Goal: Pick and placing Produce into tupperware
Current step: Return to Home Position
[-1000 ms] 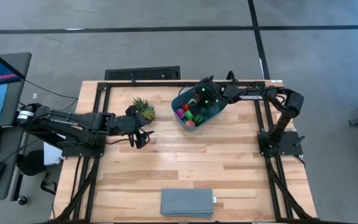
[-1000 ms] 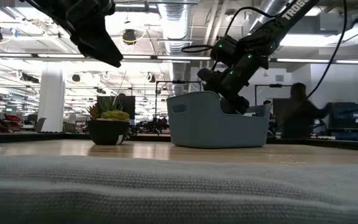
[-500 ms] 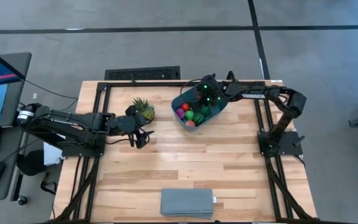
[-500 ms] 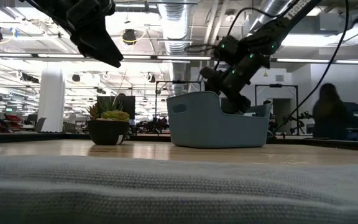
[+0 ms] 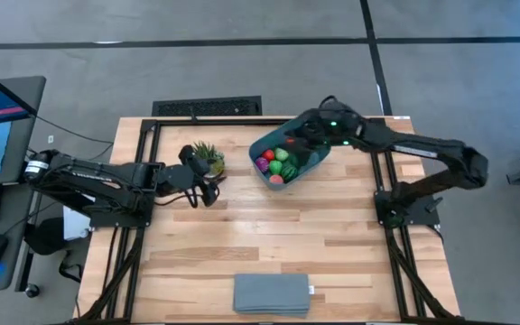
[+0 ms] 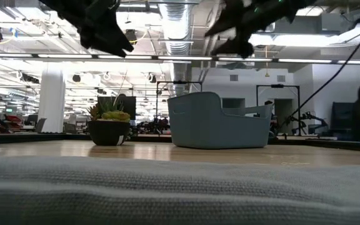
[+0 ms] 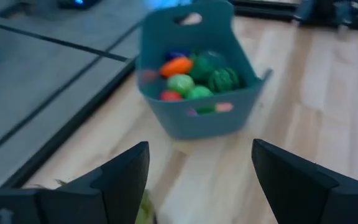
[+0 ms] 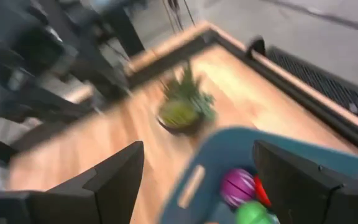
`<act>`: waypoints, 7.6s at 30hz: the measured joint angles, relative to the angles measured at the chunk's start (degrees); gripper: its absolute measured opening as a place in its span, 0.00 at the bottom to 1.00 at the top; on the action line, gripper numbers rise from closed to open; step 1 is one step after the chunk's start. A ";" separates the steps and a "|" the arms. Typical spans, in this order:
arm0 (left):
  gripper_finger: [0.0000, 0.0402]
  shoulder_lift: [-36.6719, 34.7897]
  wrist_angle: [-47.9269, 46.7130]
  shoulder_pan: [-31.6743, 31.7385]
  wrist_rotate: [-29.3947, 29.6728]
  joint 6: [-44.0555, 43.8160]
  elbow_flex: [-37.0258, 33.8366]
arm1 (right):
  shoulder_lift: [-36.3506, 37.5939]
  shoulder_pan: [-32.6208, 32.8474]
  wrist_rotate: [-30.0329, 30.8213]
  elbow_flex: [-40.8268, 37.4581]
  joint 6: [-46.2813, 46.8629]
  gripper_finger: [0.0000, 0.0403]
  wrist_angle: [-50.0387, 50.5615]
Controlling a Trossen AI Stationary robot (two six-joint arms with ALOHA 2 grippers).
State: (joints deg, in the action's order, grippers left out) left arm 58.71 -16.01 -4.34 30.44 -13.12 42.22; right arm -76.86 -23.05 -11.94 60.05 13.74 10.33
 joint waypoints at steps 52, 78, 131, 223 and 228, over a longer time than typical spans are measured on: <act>0.68 -33.20 45.85 9.86 -1.15 23.36 -26.01 | 51.76 2.06 -1.03 -33.66 -8.71 0.80 -20.32; 0.68 -50.53 44.88 2.84 1.74 28.06 -34.37 | 62.77 3.99 -0.80 -53.79 -1.84 0.80 -42.28; 0.68 -58.61 57.77 -8.32 2.79 39.99 -41.65 | 76.66 29.27 7.22 -59.48 -10.20 0.80 -35.08; 0.68 -58.53 19.82 -7.15 -17.21 15.97 -41.73 | 76.67 29.42 6.01 -55.71 -6.67 0.80 0.36; 0.68 -58.49 18.34 -5.09 -25.89 13.53 -41.71 | 76.67 29.29 6.01 -55.71 -7.13 0.80 0.35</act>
State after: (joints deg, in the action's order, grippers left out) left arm 0.22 2.33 -9.43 4.55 0.41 0.51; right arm -0.19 6.24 -5.93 4.34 6.61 10.68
